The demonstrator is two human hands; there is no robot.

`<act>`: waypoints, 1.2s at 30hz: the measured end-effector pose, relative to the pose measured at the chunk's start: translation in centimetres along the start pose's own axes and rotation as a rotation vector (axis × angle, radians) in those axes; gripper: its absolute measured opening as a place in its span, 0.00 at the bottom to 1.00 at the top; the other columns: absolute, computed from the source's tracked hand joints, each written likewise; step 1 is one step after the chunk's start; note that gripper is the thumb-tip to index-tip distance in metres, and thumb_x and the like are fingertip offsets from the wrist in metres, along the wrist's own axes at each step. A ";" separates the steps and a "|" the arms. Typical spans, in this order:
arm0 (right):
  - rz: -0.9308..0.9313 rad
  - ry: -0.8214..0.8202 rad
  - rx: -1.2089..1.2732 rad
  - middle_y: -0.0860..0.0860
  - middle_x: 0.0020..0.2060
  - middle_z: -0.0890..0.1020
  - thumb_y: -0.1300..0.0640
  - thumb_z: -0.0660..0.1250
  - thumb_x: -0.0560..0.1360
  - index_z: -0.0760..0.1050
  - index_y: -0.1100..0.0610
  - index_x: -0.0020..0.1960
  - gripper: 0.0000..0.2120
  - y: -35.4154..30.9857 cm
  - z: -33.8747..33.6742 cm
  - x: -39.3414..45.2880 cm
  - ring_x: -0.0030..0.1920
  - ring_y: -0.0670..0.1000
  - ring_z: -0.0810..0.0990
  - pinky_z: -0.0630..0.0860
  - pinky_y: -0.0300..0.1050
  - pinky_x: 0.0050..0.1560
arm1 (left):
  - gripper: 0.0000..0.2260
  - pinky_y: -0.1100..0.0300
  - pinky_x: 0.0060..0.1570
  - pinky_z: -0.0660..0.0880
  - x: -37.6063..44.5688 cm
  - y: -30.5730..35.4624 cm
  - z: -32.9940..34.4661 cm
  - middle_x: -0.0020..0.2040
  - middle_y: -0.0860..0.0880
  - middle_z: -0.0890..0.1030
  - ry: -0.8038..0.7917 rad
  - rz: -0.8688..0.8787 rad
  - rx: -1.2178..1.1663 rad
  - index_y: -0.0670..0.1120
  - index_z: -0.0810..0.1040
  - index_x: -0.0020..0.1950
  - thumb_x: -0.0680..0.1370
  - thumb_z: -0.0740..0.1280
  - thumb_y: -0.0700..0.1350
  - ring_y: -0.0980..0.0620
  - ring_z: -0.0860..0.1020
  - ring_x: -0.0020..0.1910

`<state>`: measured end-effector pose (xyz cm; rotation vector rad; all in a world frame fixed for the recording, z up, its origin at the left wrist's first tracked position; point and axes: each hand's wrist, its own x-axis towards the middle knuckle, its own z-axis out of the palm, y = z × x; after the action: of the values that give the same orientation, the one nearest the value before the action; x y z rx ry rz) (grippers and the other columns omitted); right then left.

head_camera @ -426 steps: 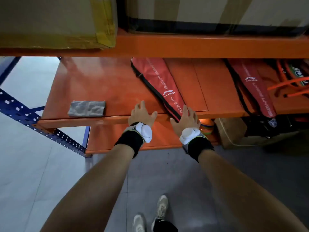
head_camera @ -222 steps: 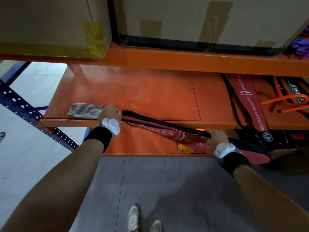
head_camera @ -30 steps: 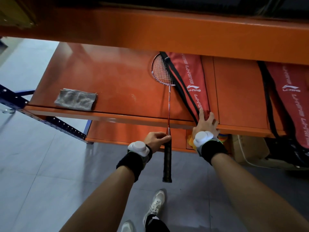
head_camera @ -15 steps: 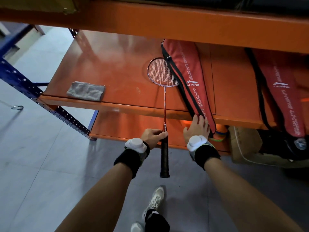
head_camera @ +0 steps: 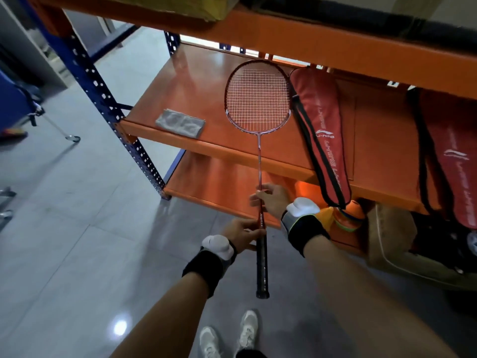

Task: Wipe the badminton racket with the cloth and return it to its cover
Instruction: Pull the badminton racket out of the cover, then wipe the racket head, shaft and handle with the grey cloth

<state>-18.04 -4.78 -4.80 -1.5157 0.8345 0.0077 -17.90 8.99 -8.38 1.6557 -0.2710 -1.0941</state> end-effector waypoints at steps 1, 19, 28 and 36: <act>-0.002 -0.009 0.005 0.64 0.42 0.81 0.69 0.59 0.79 0.72 0.64 0.54 0.06 -0.1 0.3 0.0 0.33 0.56 0.79 0.76 0.44 0.35 | 0.10 0.57 0.41 0.83 -0.1 -0.2 -0.1 0.43 0.44 0.81 0.012 -0.013 0.007 0.37 0.80 0.56 0.76 0.70 0.39 0.50 0.82 0.40; 0.072 -0.143 -0.200 0.59 0.34 0.81 0.71 0.59 0.78 0.74 0.61 0.42 0.11 0.6 1.5 6.0 0.32 0.57 0.81 0.79 0.46 0.33 | 0.13 0.50 0.43 0.79 7.6 8.9 -11.7 0.50 0.36 0.82 0.482 -0.027 -0.084 0.36 0.75 0.61 0.80 0.63 0.42 0.42 0.80 0.41; 0.099 -0.089 -0.228 0.63 0.35 0.80 0.73 0.57 0.78 0.73 0.66 0.46 0.08 -1.1 3.6 11.1 0.35 0.59 0.80 0.79 0.55 0.42 | 0.10 0.43 0.58 0.78 16.0 10.7 -23.3 0.53 0.36 0.82 0.707 -0.130 -0.100 0.39 0.79 0.53 0.78 0.64 0.44 0.38 0.82 0.54; 0.107 -0.066 -0.237 0.66 0.39 0.78 0.74 0.55 0.79 0.72 0.71 0.50 0.08 -3.2 4.3 12.7 0.32 0.55 0.76 0.74 0.43 0.32 | 0.30 0.60 0.57 0.69 20.8 11.8 -27.3 0.63 0.40 0.78 0.773 -0.378 0.006 0.33 0.73 0.64 0.79 0.60 0.60 0.43 0.77 0.62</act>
<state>-5.14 -7.60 -8.80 -1.6801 0.8846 0.2419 18.37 8.35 -9.16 2.0502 0.5564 -0.6339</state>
